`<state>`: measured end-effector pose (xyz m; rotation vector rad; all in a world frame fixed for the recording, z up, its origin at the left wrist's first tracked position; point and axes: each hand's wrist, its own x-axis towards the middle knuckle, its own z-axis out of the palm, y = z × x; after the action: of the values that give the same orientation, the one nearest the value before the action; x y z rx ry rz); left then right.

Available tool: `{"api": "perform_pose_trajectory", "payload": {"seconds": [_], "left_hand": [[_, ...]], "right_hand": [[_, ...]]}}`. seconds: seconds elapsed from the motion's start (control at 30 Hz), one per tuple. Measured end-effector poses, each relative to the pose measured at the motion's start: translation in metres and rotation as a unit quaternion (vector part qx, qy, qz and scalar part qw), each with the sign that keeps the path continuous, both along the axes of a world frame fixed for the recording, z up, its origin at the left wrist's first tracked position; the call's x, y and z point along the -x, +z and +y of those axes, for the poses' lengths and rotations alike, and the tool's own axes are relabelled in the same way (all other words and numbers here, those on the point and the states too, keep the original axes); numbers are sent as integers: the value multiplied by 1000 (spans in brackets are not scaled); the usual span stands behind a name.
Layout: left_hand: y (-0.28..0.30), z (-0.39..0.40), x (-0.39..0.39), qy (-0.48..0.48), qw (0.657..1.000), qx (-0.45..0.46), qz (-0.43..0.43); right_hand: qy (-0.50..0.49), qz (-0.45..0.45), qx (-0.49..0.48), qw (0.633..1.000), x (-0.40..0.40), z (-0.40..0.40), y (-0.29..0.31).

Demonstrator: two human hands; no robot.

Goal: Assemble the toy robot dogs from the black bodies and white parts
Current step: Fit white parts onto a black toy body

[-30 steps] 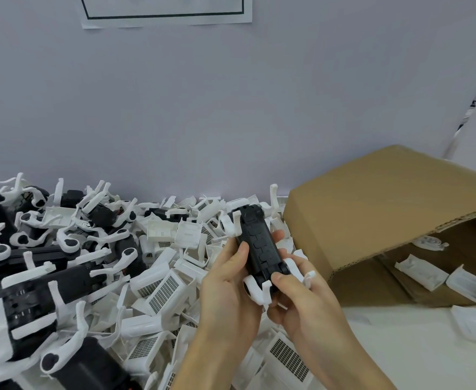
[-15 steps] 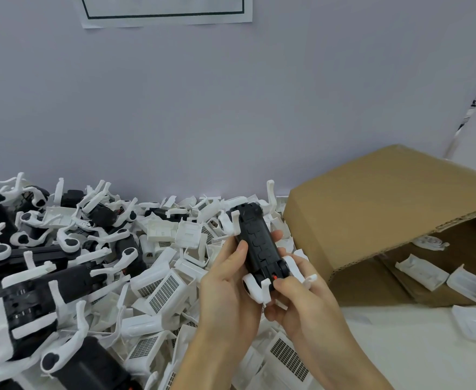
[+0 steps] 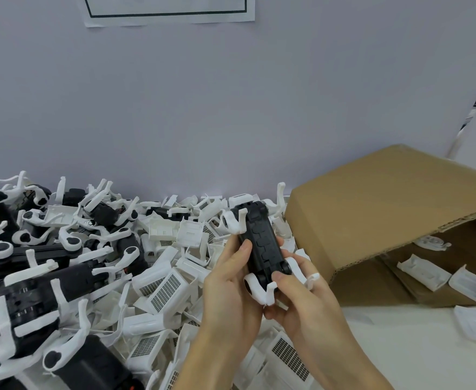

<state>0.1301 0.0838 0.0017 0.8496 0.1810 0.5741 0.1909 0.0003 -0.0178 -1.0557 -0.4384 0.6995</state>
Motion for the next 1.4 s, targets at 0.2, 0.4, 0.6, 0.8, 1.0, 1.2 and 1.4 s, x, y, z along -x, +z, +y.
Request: {"api": "perform_pose_trajectory", "payload": {"seconds": [0.2, 0.4, 0.6, 0.8, 1.0, 1.2, 1.4], "left_hand": [[2, -1, 0, -7, 1000, 2, -8], [3, 0, 1, -9, 1000, 11, -15], [2, 0, 1, -3, 1000, 9, -14], [2, -2, 0, -3, 1000, 16, -5], [1, 1, 0, 3, 1000, 26, 10], [4, 9, 4, 4, 992, 119, -51], [7, 18, 7, 35, 982, 165, -80]], "right_hand": [[1, 12, -8, 1000, -1, -1, 2], [33, 16, -42, 998, -1, -3, 2], [13, -9, -10, 1000, 0, -3, 0], [-10, -9, 2, 1000, -1, -1, -1], [29, 1, -43, 999, -2, -3, -2], [33, -7, -44, 998, -10, -10, -1], [-63, -227, 148, 961, -30, -31, -2]]}}
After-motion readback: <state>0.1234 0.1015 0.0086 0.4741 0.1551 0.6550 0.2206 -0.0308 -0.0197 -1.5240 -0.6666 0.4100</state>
